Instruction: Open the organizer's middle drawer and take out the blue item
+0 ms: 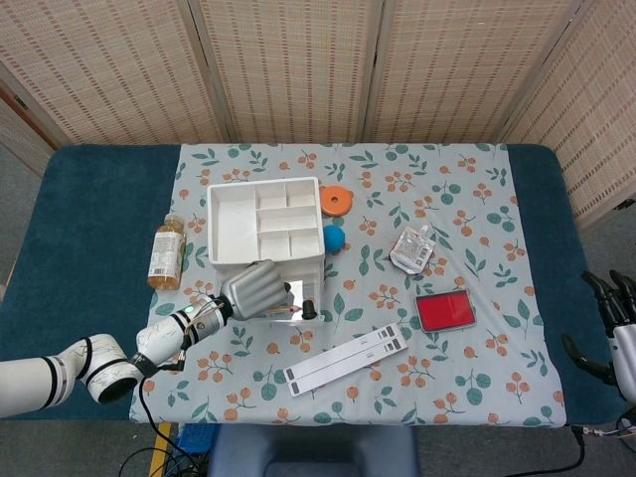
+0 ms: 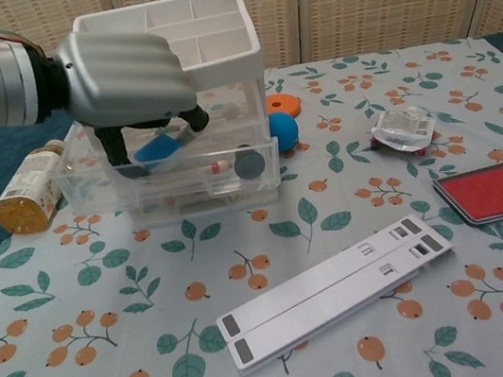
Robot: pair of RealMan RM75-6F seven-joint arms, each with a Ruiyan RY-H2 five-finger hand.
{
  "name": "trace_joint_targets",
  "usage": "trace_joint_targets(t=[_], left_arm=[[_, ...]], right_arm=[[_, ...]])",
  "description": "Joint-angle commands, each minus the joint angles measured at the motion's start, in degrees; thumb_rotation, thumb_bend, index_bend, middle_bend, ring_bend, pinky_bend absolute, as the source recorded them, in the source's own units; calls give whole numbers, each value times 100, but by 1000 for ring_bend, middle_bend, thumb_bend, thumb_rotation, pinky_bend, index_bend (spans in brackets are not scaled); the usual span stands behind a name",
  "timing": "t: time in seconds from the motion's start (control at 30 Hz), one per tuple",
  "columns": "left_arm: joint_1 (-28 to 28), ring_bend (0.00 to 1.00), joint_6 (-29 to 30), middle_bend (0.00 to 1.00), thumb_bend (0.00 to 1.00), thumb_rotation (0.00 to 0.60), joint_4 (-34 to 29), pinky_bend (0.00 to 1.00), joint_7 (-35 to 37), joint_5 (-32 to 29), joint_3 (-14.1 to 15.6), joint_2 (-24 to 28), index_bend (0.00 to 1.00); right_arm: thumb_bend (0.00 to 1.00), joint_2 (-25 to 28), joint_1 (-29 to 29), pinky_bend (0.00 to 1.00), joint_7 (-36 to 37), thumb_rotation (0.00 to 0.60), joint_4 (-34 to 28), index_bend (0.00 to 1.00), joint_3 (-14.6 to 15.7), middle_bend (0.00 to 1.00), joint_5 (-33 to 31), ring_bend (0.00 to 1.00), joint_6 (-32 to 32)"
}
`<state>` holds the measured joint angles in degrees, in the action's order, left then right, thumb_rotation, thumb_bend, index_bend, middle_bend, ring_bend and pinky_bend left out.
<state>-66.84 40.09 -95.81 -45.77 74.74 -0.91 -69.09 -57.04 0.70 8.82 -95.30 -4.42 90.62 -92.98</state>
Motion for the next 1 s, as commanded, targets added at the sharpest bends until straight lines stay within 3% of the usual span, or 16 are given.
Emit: trace_joint_targets(t=[0.03,0.77,1.0], left_arm=[[18,1000,31,897,135,600,7,1000,10,27,-1,-12,485],[202,1000,325,899,135,600,-267,1000,24,210,-40,186,550],[474,1000,750,899,135,600,-466,1000,193,311,-98,396,550]], right_arm=[[329,2,0,44,-7,600,-5,0,-1,142,2,54,-2],[329,10,-14,44,3,600,3,0,-12,142,9,54,-38],[329,12,-19,44,41,600,30,0,-14,142,28,54,-62]])
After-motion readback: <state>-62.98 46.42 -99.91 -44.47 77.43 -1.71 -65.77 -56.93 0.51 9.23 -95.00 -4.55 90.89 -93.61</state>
